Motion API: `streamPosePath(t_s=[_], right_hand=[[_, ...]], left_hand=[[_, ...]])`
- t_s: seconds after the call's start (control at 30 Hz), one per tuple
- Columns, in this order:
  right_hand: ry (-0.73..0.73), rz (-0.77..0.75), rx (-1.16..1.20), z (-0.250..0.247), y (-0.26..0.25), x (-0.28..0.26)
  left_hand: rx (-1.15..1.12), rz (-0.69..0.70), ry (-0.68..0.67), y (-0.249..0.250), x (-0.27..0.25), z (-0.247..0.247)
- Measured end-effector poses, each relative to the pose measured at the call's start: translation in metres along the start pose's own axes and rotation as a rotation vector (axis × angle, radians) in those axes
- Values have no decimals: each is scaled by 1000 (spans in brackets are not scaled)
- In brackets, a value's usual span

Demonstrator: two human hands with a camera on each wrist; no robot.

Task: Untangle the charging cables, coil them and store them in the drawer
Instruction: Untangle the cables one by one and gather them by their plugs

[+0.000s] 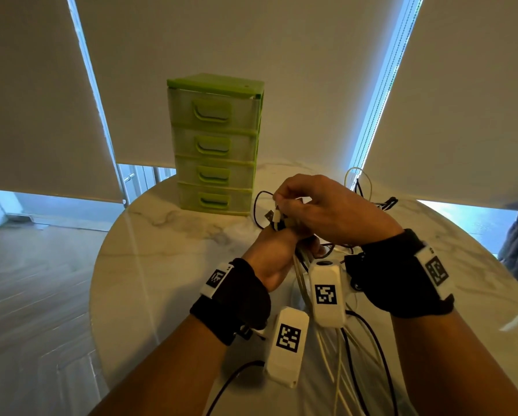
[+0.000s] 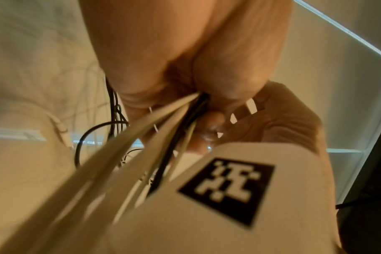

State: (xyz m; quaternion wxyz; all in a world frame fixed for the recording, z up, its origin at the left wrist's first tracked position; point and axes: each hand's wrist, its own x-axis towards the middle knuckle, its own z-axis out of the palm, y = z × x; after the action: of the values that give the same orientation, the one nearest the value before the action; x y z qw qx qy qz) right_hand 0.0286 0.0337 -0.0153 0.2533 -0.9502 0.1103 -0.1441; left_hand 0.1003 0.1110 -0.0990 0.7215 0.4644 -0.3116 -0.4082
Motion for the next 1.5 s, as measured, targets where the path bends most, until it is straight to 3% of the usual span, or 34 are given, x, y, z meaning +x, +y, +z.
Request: streamPosePath(t_s=[0.2,0.33,0.43,0.57,0.63,0.7,0.8,0.9,0.97,1.07,1.23,1.43,1.5], right_hand=[[3,0,32,-4,2,-4],[39,89,151,-37,18,-21],[-142,237,146,-49,34,-35],[-419,362,53,-14,57,-41],[-329,384,29,-6,72,-38],[-123,360,-23,-10,83,-35],[131,374,-55,-17,101,-39],[331,452,107,-27,110,-51],[421,391,338,-33,99,-56],[378,175,647,-32,64,-54],[229,-149,861,-26,26,-56],[469,-96,719,-25,39,-52],[484,-48,641,-26,43,-51]], left_hand=[[-220,-81,-28,4,-2,3],[-403,-83,-112,16,0,-2],[-474,-7,-106,21,4,-11],[-563,58,-163,22,7,-17],[-608,84,-206,22,7,-20],[-642,126,-237,25,5,-24],[-653,213,-165,32,2,-29],[-573,181,-55,34,0,-25],[-415,83,51,28,1,-17],[-181,-3,111,16,-1,5],[-14,-41,-18,6,-10,25],[-53,-90,-238,11,-14,15],[-12,-53,-266,11,-14,15]])
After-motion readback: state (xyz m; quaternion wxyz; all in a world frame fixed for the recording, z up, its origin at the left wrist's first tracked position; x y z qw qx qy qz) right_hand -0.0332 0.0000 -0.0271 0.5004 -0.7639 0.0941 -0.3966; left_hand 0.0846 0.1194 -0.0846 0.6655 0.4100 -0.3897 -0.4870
